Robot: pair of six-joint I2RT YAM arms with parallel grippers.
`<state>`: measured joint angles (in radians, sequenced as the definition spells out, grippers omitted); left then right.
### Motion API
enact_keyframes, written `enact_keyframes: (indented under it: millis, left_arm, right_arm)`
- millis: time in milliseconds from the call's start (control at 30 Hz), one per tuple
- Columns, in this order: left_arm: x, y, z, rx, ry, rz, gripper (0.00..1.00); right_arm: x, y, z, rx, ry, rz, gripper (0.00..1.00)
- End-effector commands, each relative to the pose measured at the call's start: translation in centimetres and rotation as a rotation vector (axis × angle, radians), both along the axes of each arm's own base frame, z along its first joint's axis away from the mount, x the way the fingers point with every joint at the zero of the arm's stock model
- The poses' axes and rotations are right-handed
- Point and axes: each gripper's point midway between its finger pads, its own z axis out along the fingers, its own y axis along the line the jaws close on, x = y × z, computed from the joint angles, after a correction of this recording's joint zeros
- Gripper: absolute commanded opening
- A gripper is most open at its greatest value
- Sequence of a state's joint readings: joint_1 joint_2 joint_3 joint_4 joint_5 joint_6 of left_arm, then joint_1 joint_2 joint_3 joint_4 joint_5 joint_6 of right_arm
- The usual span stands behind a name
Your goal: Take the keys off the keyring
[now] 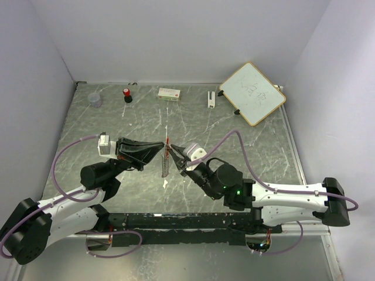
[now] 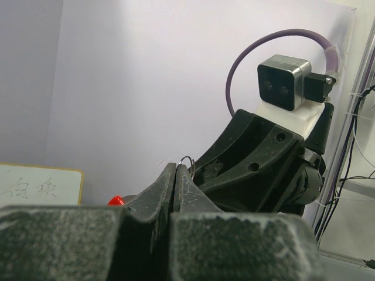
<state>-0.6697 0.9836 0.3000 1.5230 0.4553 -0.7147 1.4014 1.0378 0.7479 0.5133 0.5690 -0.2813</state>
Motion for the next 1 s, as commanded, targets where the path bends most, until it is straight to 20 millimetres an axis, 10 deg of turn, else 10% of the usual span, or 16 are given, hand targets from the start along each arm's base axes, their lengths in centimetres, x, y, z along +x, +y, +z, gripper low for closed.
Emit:
enact_keyframes:
  millis: [0, 633, 967]
  left_arm:
    - [-3.9, 3.2, 4.8, -0.2, -0.221, -0.002, 0.07]
    - [-0.2, 5.1, 2.7, -0.255, -0.076, 0.196, 0.33]
    - [1.3, 3.9, 2.1, -0.151, -0.063, 0.249, 0.45]
  right_arm:
    - [-0.2, 0.2, 2.1, 0.046, -0.024, 0.008, 0.11]
    - [0.1, -1.9, -0.7, -0.204, 0.154, -0.102, 0.0]
    - [0.3, -2.4, 1.4, -0.239, 0.182, -0.162, 0.0]
